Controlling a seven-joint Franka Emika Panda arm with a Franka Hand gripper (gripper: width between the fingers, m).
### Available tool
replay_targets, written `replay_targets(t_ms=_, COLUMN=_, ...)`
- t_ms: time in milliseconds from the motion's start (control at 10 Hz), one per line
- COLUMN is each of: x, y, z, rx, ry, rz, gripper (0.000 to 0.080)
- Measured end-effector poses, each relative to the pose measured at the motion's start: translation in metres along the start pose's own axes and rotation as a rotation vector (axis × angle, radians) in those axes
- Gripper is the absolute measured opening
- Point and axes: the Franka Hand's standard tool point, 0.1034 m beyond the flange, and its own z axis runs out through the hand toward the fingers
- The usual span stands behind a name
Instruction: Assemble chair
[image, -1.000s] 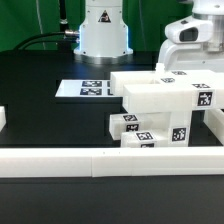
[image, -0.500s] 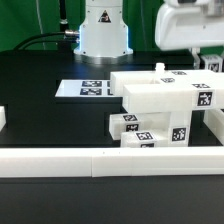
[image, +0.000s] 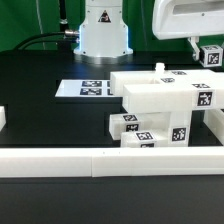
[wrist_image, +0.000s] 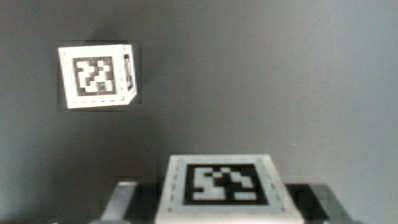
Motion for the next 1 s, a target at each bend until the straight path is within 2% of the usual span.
replay_targets(t_ms=200, x=0.034, y=0.018, z=-0.024, rx=0.01, ry=-0.003, rz=-0.021, gripper=0.0272)
replay_targets(t_ms=300, x=0.049, y=0.019, z=-0.028, rx=0.01, ry=-0.025, rz=-0.02, gripper=0.0272)
replay_targets(t_ms=700, x=0.048, y=0.02, z=-0.024, rx=0.008, ry=-0.009, rz=-0.021, gripper=0.0272)
replay_targets(t_ms=800, x=0.06, y=0.032, z=-0.032, rx=0.01, ry=0.012, rz=-0.138, gripper=0.0272)
replay_targets(t_ms=900, x=0.079, y=0.049, z=-0.04, rx=0.005, ry=0.05, rz=-0.221, gripper=0.0272)
replay_targets(t_ms=1000, x=0.091, y=0.059, z=-0.04, rx=0.001, ry=0.059, rz=-0.288, gripper=0.0272)
